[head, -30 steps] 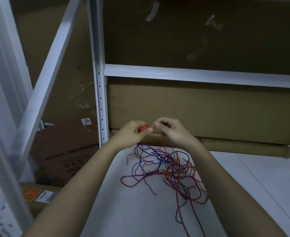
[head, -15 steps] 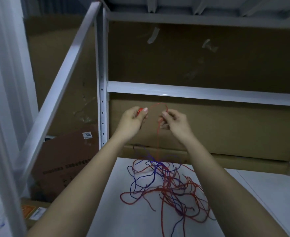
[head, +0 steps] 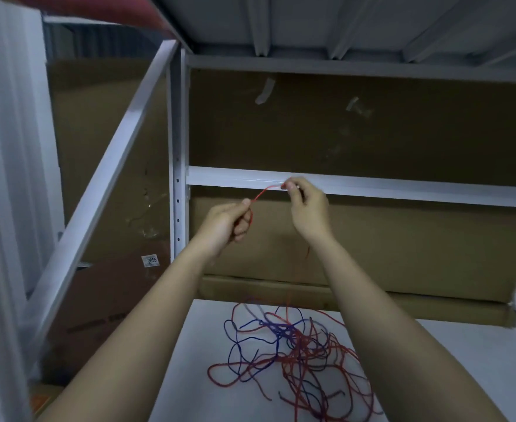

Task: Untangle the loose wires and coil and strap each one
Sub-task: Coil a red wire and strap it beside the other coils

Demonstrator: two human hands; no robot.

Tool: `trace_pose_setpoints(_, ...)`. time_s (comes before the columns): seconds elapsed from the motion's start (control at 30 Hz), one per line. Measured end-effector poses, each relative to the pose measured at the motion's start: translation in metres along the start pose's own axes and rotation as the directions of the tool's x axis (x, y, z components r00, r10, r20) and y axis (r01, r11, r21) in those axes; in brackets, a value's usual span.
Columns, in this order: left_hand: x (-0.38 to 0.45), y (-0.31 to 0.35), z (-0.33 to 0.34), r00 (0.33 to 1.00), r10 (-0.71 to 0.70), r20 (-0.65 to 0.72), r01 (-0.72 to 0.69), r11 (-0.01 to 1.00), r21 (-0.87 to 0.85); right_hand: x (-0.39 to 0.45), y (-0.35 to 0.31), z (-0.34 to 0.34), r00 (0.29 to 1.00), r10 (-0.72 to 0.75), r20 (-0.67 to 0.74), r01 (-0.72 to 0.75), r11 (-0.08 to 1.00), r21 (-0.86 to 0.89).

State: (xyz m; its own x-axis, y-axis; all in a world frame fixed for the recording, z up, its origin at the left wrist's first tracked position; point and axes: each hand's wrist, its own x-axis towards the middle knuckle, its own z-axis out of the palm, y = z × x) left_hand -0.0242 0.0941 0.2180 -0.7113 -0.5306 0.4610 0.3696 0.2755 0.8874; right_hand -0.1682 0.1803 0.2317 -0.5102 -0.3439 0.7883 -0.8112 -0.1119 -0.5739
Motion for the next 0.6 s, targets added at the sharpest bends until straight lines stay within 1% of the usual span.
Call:
trace_pose_setpoints(0.03, -0.003, 0.0, -0.001, 0.999, -0.021, 0.034, 0.027, 0.983, -0.179, -0.007, 0.01, 0.002, 0.997, 0.025, 0.079, -0.018, 0.996, -0.089)
trace_pose_setpoints(0.07, -0.006, 0.001, -0.001, 0.998, -0.034, 0.048, 0.048, 0.944, -0.327, -0.018, 0.018, 0.006, 0.982, 0.06, 0.177, -0.032, 0.987, -0.157)
trace_pose_setpoints(0.1, -0.007, 0.0, -0.001, 0.998, -0.042, 0.039, 0.055, 0.898, -0.436, -0.031, 0.024, 0.011, 0.955, 0.098, 0.28, -0.044, 0.98, -0.194)
trace_pose_setpoints(0.13, -0.008, -0.002, -0.001, 0.999, -0.05, 0.014, 0.05, 0.861, -0.506, -0.047, 0.026, 0.017, 0.918, 0.121, 0.377, -0.045, 0.978, -0.205)
trace_pose_setpoints(0.17, -0.007, -0.005, 0.001, 0.998, -0.056, -0.016, 0.04, 0.848, -0.528, -0.062, 0.027, 0.023, 0.889, 0.111, 0.444, -0.021, 0.979, -0.202)
trace_pose_setpoints(0.2, -0.006, -0.009, 0.002, 0.998, -0.052, -0.044, 0.023, 0.867, -0.497, -0.076, 0.026, 0.027, 0.874, 0.075, 0.48, 0.018, 0.982, -0.186)
trace_pose_setpoints(0.23, -0.006, -0.013, 0.004, 0.997, -0.036, -0.071, 0.004, 0.909, -0.416, -0.087, 0.024, 0.028, 0.87, 0.028, 0.492, 0.062, 0.984, -0.164)
trace_pose_setpoints(0.27, -0.006, -0.02, 0.004, 0.996, -0.012, -0.094, -0.015, 0.959, -0.283, -0.095, 0.021, 0.026, 0.869, -0.005, 0.495, 0.082, 0.988, -0.134)
trace_pose_setpoints(0.3, -0.008, -0.028, 0.004, 0.994, 0.023, -0.103, -0.034, 0.994, -0.101, -0.1, 0.019, 0.022, 0.867, -0.013, 0.498, 0.075, 0.992, -0.105)
trace_pose_setpoints(0.33, -0.011, -0.037, 0.003, 0.994, 0.06, -0.087, -0.051, 0.993, 0.105, -0.102, 0.016, 0.017, 0.864, -0.004, 0.504, 0.051, 0.996, -0.078)
trace_pose_setpoints(0.37, -0.014, -0.046, 0.001, 0.996, 0.077, -0.041, -0.062, 0.955, 0.29, -0.103, 0.015, 0.011, 0.856, 0.012, 0.516, 0.011, 0.999, -0.04)
trace_pose_setpoints(0.4, -0.018, -0.054, -0.002, 0.998, 0.067, 0.006, -0.063, 0.902, 0.427, -0.104, 0.012, 0.005, 0.841, 0.031, 0.54, -0.046, 0.999, 0.014)
trace_pose_setpoints(0.43, -0.021, -0.06, -0.004, 0.999, 0.034, 0.038, -0.049, 0.856, 0.514, -0.105, 0.009, -0.001, 0.815, 0.051, 0.577, -0.117, 0.99, 0.076)
trace_pose_setpoints(0.5, -0.027, -0.066, -0.007, 0.997, -0.037, 0.075, -0.017, 0.787, 0.617, -0.105, 0.004, -0.01, 0.749, 0.078, 0.658, -0.26, 0.948, 0.185)
trace_pose_setpoints(0.53, -0.03, -0.066, -0.006, 0.995, -0.051, 0.091, -0.023, 0.746, 0.665, -0.104, 0.003, -0.013, 0.733, 0.083, 0.675, -0.298, 0.931, 0.209)
trace_pose_setpoints(0.57, -0.034, -0.064, -0.005, 0.992, -0.063, 0.112, -0.032, 0.721, 0.692, -0.101, 0.003, -0.015, 0.742, 0.091, 0.664, -0.305, 0.928, 0.213)
trace_pose_setpoints(0.6, -0.038, -0.064, -0.003, 0.987, -0.081, 0.139, -0.036, 0.733, 0.679, -0.097, 0.005, -0.017, 0.774, 0.105, 0.625, -0.292, 0.934, 0.205)
